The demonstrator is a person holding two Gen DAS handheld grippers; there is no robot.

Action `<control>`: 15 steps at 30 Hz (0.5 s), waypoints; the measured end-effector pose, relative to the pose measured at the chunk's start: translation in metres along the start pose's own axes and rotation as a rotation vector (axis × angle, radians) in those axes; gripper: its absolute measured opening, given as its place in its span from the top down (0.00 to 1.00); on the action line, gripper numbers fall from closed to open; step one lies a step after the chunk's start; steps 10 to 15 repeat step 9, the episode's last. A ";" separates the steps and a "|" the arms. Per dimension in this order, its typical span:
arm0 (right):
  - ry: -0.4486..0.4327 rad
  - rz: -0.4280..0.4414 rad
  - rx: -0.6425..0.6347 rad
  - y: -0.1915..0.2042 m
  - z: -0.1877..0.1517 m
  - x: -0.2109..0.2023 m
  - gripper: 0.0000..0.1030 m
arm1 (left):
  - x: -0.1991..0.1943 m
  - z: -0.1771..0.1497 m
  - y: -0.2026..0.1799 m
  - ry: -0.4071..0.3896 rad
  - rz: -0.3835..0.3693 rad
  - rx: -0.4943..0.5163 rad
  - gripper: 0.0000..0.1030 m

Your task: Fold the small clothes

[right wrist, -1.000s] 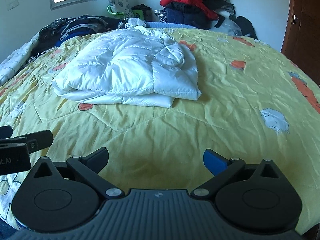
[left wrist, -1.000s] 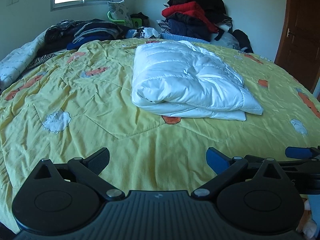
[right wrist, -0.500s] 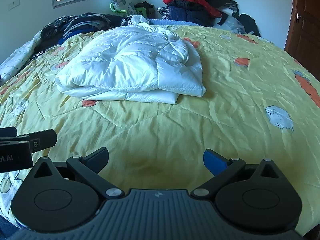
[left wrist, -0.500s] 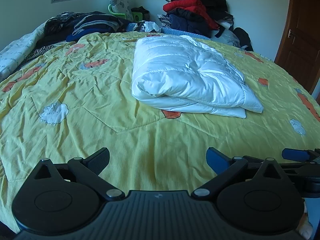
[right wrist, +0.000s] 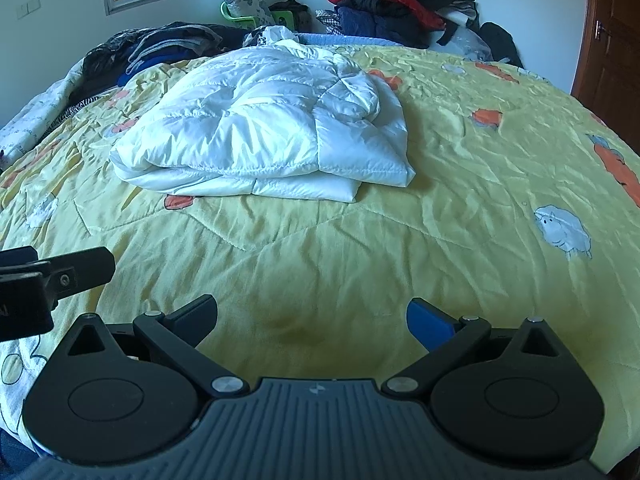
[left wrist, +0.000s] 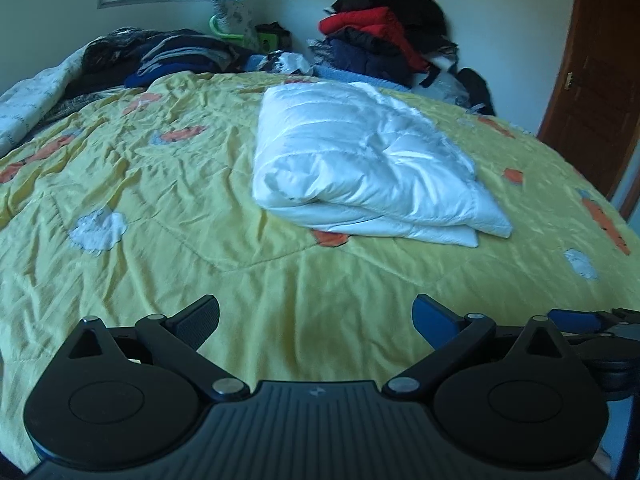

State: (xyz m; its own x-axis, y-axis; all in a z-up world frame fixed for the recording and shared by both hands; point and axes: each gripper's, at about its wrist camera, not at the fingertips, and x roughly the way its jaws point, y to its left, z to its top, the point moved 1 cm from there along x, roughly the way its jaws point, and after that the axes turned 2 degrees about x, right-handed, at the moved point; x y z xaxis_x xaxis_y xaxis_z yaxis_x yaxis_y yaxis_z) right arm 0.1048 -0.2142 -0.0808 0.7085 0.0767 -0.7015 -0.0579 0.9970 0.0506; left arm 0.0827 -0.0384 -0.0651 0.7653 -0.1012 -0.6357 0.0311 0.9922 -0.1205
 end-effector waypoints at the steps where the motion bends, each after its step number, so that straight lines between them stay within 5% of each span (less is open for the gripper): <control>1: 0.001 0.000 0.000 0.000 0.000 0.000 0.01 | 0.001 0.000 0.001 0.004 0.014 -0.008 0.00; 15: 0.010 0.006 0.002 0.001 -0.001 0.001 0.01 | 0.002 0.000 -0.003 0.015 0.029 0.032 0.00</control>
